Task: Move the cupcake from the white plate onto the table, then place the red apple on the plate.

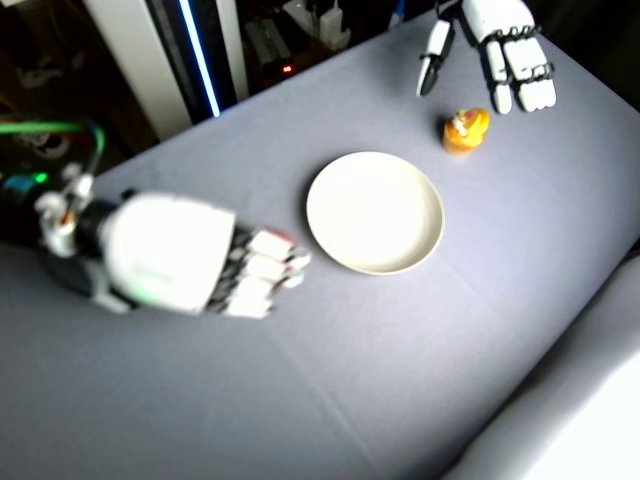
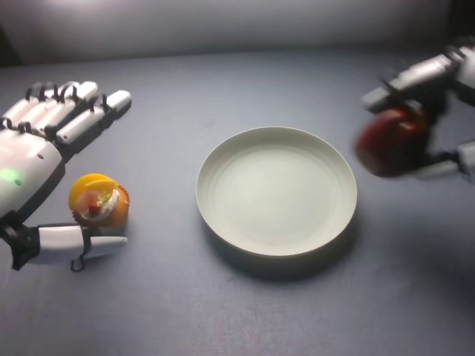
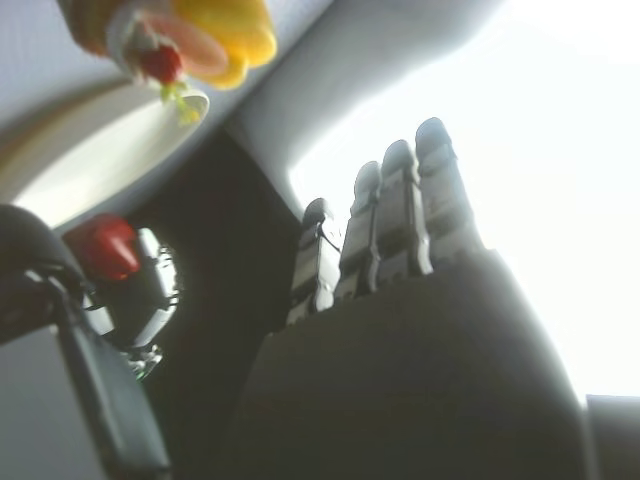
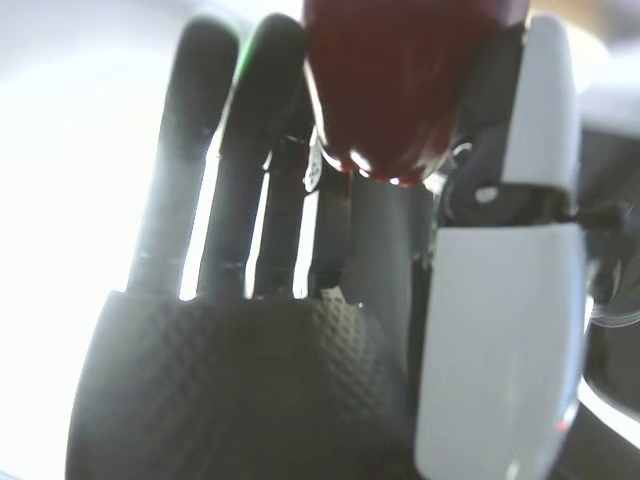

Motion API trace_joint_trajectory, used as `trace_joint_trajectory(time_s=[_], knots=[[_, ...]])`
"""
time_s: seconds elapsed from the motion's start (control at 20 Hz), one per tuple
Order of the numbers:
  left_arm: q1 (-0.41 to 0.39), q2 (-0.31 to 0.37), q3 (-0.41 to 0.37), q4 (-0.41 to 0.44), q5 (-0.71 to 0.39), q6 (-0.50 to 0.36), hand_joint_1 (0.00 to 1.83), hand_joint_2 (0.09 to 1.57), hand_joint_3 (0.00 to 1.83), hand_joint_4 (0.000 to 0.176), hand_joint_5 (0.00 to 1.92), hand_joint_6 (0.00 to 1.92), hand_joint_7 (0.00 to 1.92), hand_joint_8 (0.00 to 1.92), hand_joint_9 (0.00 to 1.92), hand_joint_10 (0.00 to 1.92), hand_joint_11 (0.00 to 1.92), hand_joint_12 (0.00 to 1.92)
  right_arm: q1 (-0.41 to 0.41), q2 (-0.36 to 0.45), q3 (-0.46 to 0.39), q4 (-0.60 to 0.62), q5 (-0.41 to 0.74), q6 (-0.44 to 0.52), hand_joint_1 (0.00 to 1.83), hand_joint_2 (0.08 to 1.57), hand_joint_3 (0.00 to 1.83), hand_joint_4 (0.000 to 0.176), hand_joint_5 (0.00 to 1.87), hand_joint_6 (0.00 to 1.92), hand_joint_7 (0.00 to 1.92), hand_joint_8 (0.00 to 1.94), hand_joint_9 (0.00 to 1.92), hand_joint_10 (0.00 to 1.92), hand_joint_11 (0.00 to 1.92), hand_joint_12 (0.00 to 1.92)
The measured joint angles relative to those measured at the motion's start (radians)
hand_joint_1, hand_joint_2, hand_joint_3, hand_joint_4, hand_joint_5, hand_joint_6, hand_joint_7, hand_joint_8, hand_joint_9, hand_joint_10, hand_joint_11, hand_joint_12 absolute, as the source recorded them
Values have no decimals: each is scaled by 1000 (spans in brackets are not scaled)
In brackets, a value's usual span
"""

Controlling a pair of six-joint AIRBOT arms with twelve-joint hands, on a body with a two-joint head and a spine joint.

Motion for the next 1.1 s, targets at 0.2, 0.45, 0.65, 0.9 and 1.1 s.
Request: trace_joint_trajectory(time_s=[0.2, 0.45, 0.65, 0.9, 1.1], knots=[[0, 8, -19, 12, -37, -5, 795, 822, 0, 175, 0, 0, 0, 0, 0, 0, 0, 0, 103, -134, 69, -150, -44, 74, 1274, 1046, 0, 0, 1122, 650, 1173, 815, 1088, 871, 843, 1373], [4, 10, -29, 52, -72, -11, 770, 794, 0, 163, 0, 0, 0, 0, 0, 0, 0, 0, 150, -254, 144, -278, -208, 111, 1400, 1047, 0, 0, 1231, 261, 1081, 864, 1058, 1114, 883, 1246], [4, 10, -29, 44, -71, -12, 831, 808, 0, 140, 11, 4, 0, 0, 0, 0, 2, 1, 154, -270, 155, -290, -260, 119, 1161, 838, 0, 167, 50, 0, 59, 3, 186, 23, 11, 908], [16, 9, -29, 36, -71, -21, 846, 799, 0, 155, 7, 0, 0, 0, 0, 0, 0, 0, 153, -255, 127, -274, -254, 118, 1056, 776, 1, 176, 0, 0, 0, 0, 1, 0, 0, 18], [38, 10, -32, 33, -100, -55, 817, 812, 3, 176, 0, 0, 0, 0, 0, 0, 0, 0, 113, -155, 48, -158, -124, 74, 730, 767, 0, 176, 0, 0, 0, 0, 0, 0, 0, 0]])
